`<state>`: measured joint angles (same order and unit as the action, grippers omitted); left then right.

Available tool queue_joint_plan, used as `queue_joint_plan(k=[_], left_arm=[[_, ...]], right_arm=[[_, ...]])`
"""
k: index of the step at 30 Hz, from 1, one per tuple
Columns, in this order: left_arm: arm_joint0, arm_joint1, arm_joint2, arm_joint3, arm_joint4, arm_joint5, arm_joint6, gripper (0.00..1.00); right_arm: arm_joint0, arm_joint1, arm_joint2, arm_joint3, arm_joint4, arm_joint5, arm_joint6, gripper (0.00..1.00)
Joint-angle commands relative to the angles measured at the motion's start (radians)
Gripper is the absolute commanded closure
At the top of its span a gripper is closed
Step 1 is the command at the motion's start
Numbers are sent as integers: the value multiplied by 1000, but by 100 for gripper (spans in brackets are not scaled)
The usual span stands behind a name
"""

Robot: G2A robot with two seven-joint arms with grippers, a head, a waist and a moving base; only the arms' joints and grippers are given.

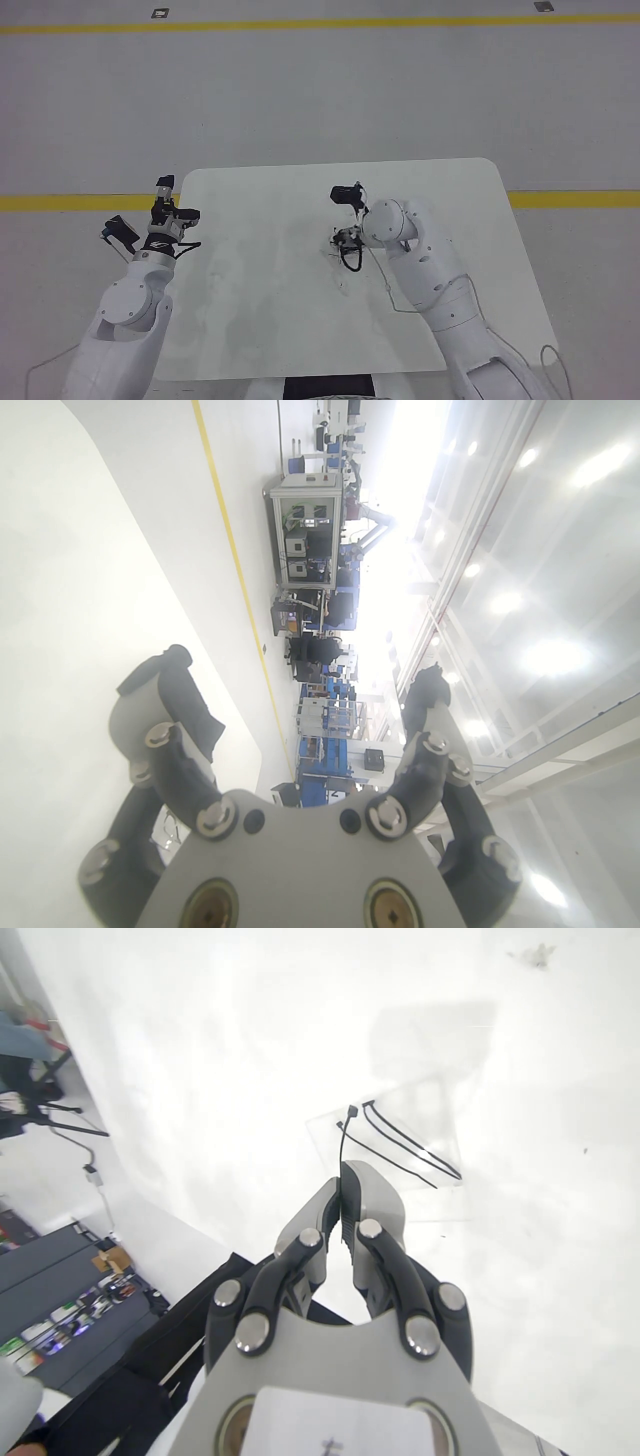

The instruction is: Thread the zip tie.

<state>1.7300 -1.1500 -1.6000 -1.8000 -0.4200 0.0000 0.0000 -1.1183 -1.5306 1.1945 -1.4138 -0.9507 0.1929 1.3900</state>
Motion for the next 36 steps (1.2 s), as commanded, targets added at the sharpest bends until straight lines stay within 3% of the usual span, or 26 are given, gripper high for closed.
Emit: queue_joint_plan(k=[1, 5, 15, 19, 21, 25, 28, 30, 36], left_arm=[[0, 0, 0, 0, 0, 0, 0, 0], [0, 0, 0, 0, 0, 0, 0, 0], [0, 0, 0, 0, 0, 0, 0, 0], [-7, -2, 5, 4, -21, -61, -57, 0], [-7, 0, 3, 11, 10, -100, -102, 0], [-19, 1, 17, 39, 73, -183, -169, 0], [-29, -2, 31, 64, 19, -225, -221, 0], [-39, -2, 20, 75, 34, -228, -201, 0], [-39, -2, 20, 75, 34, -228, -201, 0]], right_arm=[[-16, 6, 40, -31, 78, -17, -4, 100], [-54, 10, 100, -55, 263, -81, -52, 100], [-62, 9, 98, -51, 280, -81, -71, 100], [-68, -4, 69, -23, 420, -78, -213, 100], [-58, -11, 57, -9, 480, -69, -281, 100], [-14, -27, 14, 35, 598, -64, -394, 100], [31, -42, -19, 82, 689, -73, -465, 100], [60, -49, -37, 117, 732, -72, -487, 100], [60, -49, -37, 117, 732, -72, -487, 100]])
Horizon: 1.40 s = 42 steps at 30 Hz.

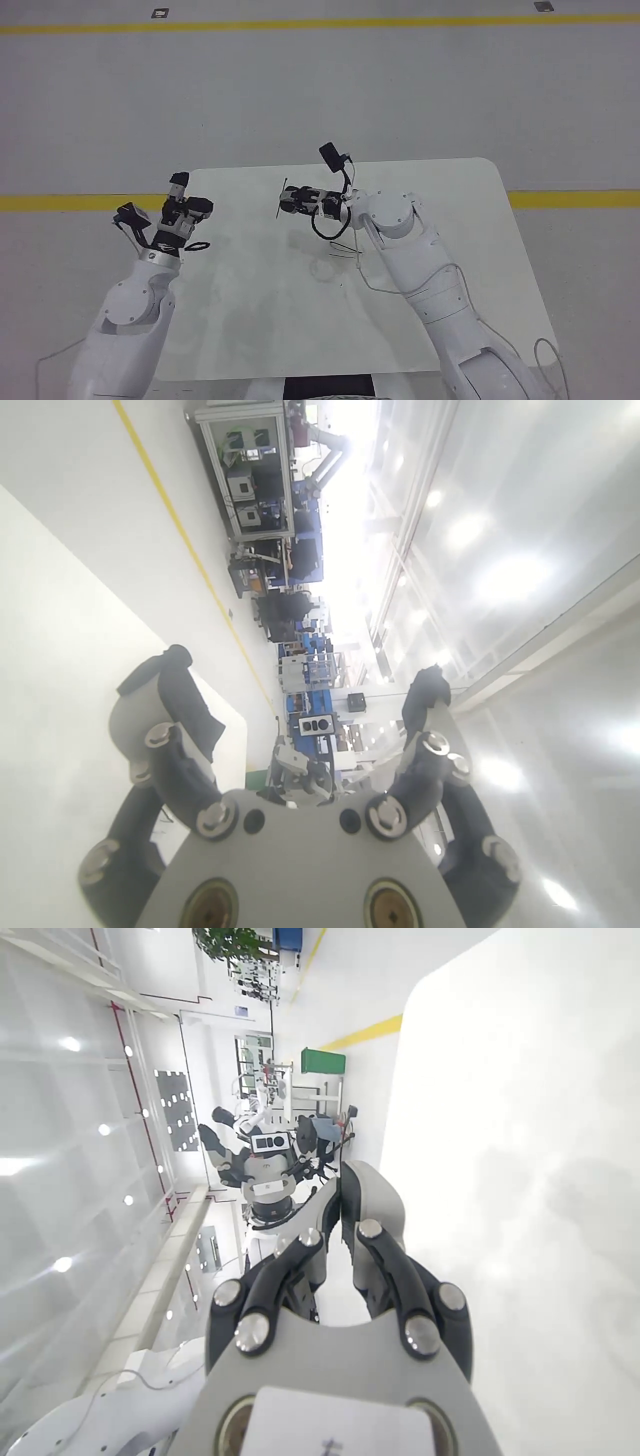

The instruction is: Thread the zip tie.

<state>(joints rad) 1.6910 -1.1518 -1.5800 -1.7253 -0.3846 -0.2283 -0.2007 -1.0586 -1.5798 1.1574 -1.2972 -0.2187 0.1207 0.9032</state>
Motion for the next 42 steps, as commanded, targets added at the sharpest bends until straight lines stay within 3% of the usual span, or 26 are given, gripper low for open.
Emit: queue_joint_plan(k=[1, 5, 14, 21, 25, 29, 30, 42], left_arm=[[0, 0, 0, 0, -2, 0, 0, 0], [-15, -4, 20, 16, -102, 33, -53, 0], [-46, -17, 79, 67, -216, -3, -117, 0], [-49, -17, 84, 69, -220, 4, -124, 0], [-56, -12, 88, 70, -209, 8, -241, 0], [-63, -9, 83, 96, -186, -49, -314, 0], [-66, -9, 83, 103, -176, -72, -318, 0], [-66, -9, 83, 103, -176, -72, -318, 0]], right_arm=[[0, 0, 0, 0, 0, 0, 0, 100], [-4, -4, -12, 0, 39, -21, -73, 100], [44, -38, -96, 80, 167, -37, -280, 100], [51, -40, -105, 90, 165, -33, -295, 100], [43, -41, -119, 75, 167, -19, -311, 100], [53, -50, -150, 77, 191, 29, -333, 100], [56, -53, -157, 83, 203, 42, -341, 100], [57, -54, -160, 85, 203, 46, -342, 100]])
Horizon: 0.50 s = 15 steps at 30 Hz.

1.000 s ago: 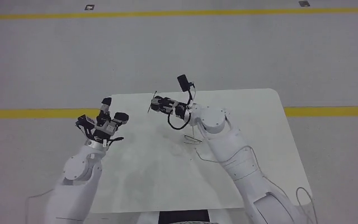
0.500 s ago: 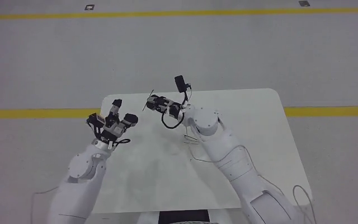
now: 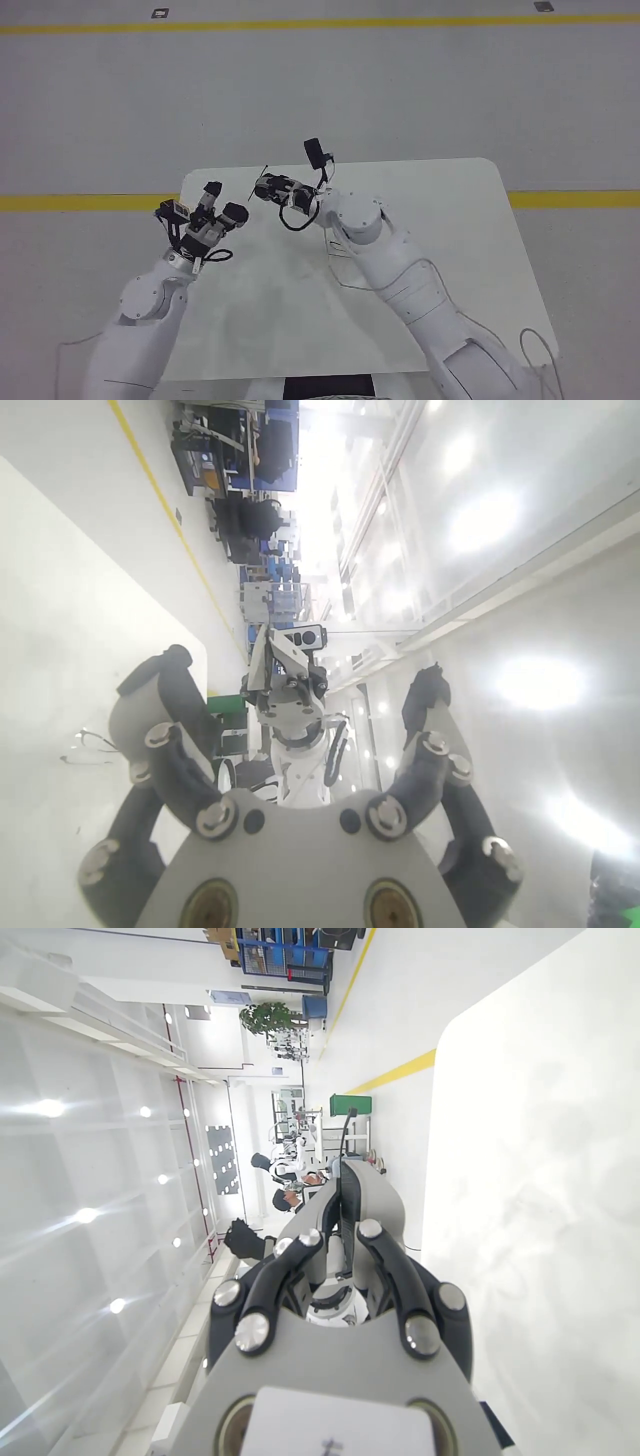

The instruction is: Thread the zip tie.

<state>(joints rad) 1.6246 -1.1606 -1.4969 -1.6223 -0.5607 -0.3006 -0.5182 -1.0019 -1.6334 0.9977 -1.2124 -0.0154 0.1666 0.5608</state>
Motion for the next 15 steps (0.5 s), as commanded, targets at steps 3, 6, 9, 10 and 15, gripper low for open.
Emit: queue_joint_plan(k=[3, 6, 9, 10, 15], left_arm=[[-4, -2, 9, -1, -9, 6, 5, 0], [-9, -1, 18, 7, 3, -3, -14, 0], [-16, -3, 30, 22, -12, -11, -20, 0], [-21, -3, 32, 23, 0, -22, -20, 0], [-26, -2, 32, 26, 35, -39, -22, 0]], right_arm=[[-8, 1, -6, -4, -14, -2, -15, 100], [-18, 0, -21, -16, -39, 17, -55, 100], [-25, -4, -35, -23, -37, 42, -90, 100], [-26, -5, -42, -24, -36, 51, -95, 100], [-25, -5, -44, -25, -39, 53, -95, 100]])
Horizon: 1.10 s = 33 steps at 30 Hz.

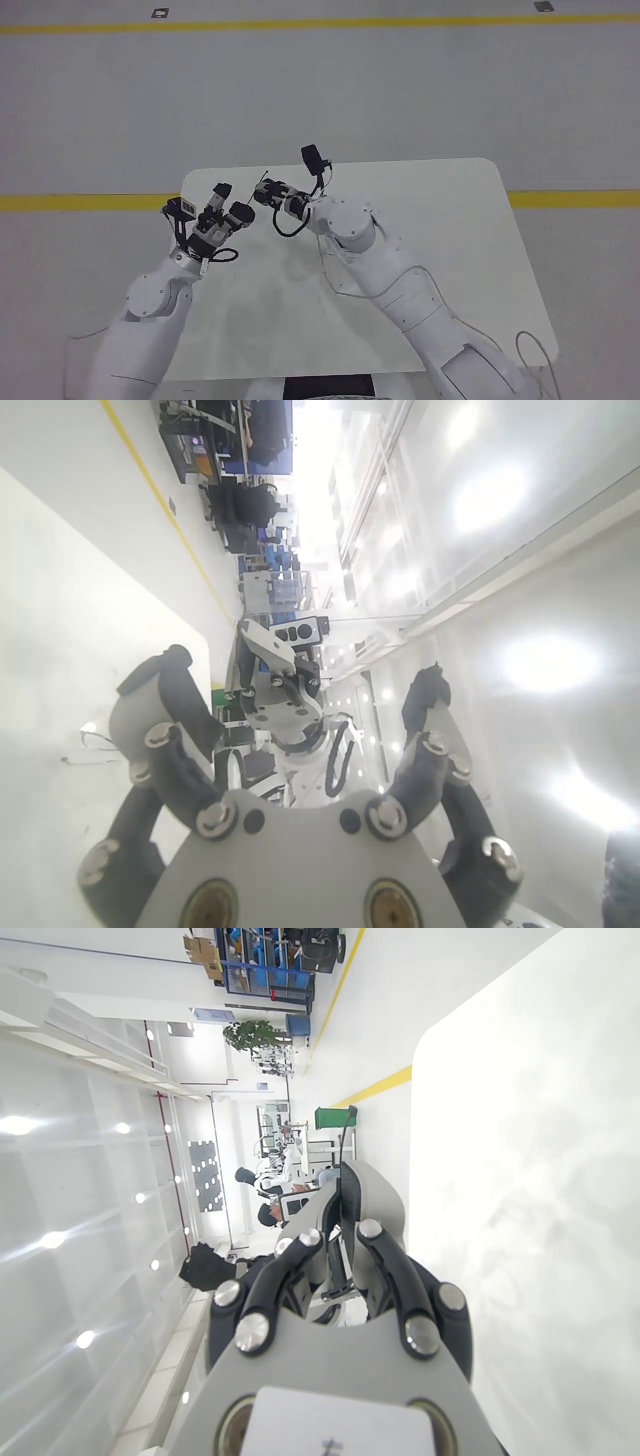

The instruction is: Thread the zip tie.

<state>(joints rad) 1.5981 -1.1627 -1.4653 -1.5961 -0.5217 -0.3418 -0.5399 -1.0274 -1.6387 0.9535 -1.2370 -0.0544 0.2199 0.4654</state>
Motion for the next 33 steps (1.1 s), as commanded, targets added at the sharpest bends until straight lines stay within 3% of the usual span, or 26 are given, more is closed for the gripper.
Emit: queue_joint_plan(k=[1, 6, 8, 11, 19, 27, 33], left_arm=[[0, 0, 0, 0, -4, 2, 0, 0], [-5, -2, 10, 4, 7, 5, 24, 2], [-6, -2, 13, 9, 7, 5, 25, 34], [-7, -1, 13, 16, 6, 8, 24, 50], [-3, 0, 10, 22, -5, 18, 21, 64], [2, 1, 14, 15, -8, 31, 17, 64], [3, 2, 15, 13, -11, 35, 13, 70]], right_arm=[[0, 0, 0, 0, 0, 0, 0, 100], [-16, 1, -13, -20, -18, -4, -21, 100], [-19, 1, -18, -28, -27, 5, -36, 100], [-26, 1, -22, -41, -37, 17, -55, 100], [-41, 8, -20, -76, -64, 44, -60, 100], [-51, 8, -23, -92, -54, 39, -76, 100], [-46, 4, -38, -81, -46, 42, -83, 100]])
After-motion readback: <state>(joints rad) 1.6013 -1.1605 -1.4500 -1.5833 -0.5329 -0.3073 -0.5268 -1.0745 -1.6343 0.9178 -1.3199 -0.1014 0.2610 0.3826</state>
